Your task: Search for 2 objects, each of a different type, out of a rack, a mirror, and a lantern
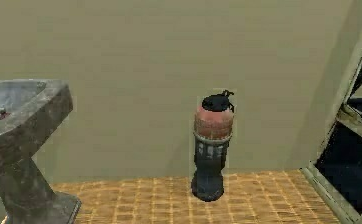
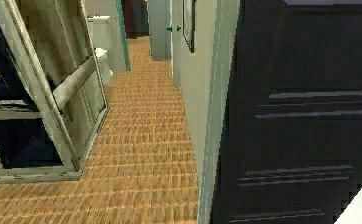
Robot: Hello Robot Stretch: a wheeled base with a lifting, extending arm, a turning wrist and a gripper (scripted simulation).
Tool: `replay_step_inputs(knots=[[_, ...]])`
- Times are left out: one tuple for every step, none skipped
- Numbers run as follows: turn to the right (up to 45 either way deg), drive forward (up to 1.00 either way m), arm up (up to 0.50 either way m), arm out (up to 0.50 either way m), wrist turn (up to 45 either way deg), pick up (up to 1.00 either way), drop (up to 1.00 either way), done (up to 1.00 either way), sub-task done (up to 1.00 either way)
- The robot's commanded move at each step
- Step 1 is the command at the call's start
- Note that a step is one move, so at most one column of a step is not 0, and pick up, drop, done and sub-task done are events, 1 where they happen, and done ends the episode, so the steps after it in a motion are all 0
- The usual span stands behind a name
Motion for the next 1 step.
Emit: replay_step_inputs(knots=[[45.0,0.0,0.0,0.0,0.0,0.0,0.0,0.0,0.0]])
